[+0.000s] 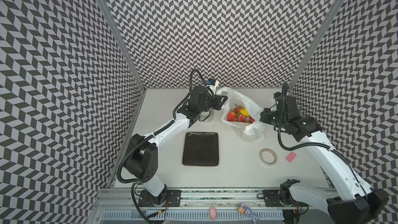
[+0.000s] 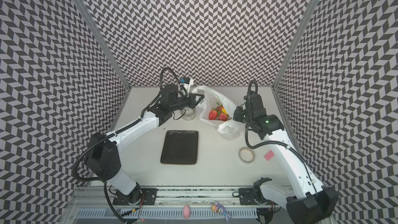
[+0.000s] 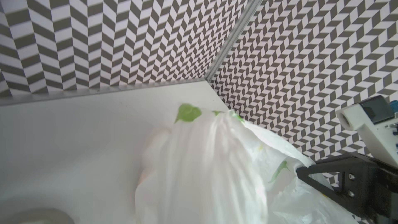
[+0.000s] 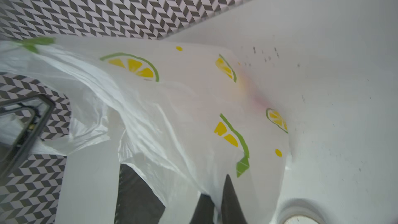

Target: Take the fake fruits out of the plastic bag

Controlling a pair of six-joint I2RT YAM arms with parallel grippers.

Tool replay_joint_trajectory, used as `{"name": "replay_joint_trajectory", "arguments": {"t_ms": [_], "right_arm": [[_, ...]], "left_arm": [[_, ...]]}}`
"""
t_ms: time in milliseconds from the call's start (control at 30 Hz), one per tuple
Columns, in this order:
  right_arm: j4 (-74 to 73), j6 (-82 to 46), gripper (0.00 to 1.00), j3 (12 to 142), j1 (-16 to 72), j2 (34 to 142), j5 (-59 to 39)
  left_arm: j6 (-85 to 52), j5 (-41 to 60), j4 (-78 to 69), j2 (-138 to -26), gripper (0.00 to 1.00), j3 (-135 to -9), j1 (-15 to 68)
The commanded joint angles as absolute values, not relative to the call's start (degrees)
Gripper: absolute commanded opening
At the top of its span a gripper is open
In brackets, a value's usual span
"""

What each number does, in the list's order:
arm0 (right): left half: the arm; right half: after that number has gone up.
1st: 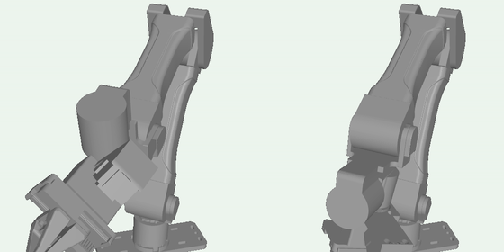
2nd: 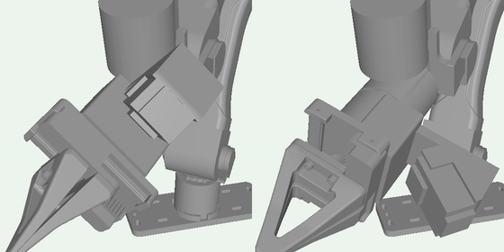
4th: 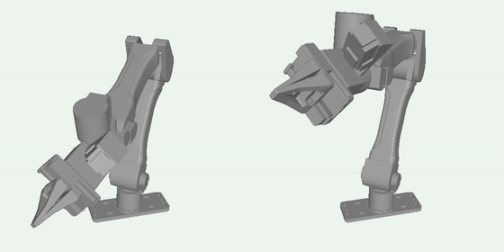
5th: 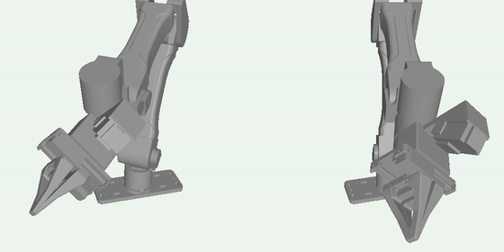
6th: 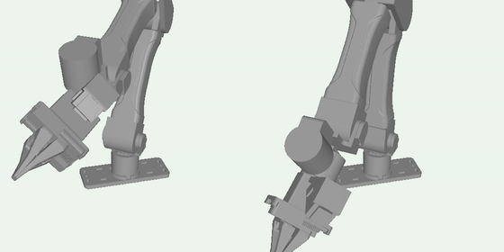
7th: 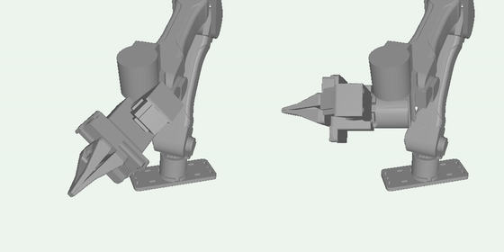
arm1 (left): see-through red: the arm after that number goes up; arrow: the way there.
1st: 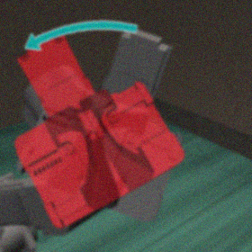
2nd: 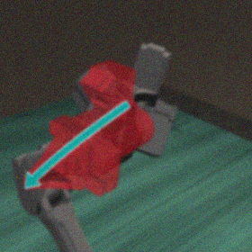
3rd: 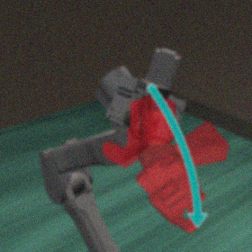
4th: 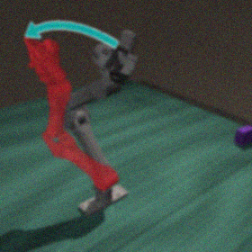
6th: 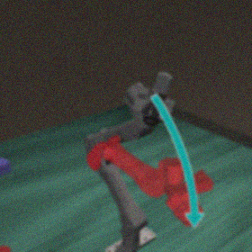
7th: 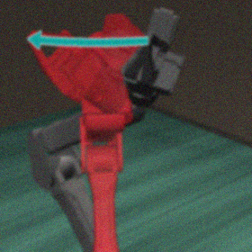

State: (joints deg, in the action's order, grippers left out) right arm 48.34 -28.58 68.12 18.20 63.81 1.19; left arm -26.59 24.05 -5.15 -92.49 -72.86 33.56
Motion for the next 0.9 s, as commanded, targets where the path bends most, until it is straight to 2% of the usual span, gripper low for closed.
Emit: {"name": "replay_joint_trajectory", "arguments": {"t_ms": [0,133,200,333,500,633,700,867], "right_arm": [[55.87,-33.56,0.52,68.86,18.07,60.44,-0.66],[64.9,-38.94,0.87,74.13,18.02,60.24,-5.06],[68.78,-40.54,0.99,76.67,18.04,60.07,-8.82],[71.27,-42.89,1.0,77.35,18.1,58.84,-14.44],[63.75,-44.2,1.0,75.22,19.95,61.19,-19.24],[63.28,-43.95,0.99,76.52,21.96,66.12,-17.09],[60.77,-43.88,0.85,74.08,22.5,65.74,-16.03],[62.28,-41.17,0.22,64.73,22.5,59.13,-10.92]], "left_arm": [[-26.87,25.07,-5.37,-88.24,0.0,-68.91,35.78],[-27.78,24.63,-5.63,-86.5,0.0,-66.54,37.32],[-27.55,24.2,-5.37,-86.14,0.0,-66.71,37.91],[-27.44,23.43,-5.38,-85.49,0.0,-66.89,38.58],[-27.3,21.75,-5.81,-84.01,0.0,-65.82,39.67],[-27.27,19.73,-5.67,-82.25,0.0,-64.54,40.25],[-27.2,18.67,-5.65,-81.59,0.0,-64.2,40.3],[-25.36,14.08,-2.25,-81.56,0.0,-65.66,38.96]]}}
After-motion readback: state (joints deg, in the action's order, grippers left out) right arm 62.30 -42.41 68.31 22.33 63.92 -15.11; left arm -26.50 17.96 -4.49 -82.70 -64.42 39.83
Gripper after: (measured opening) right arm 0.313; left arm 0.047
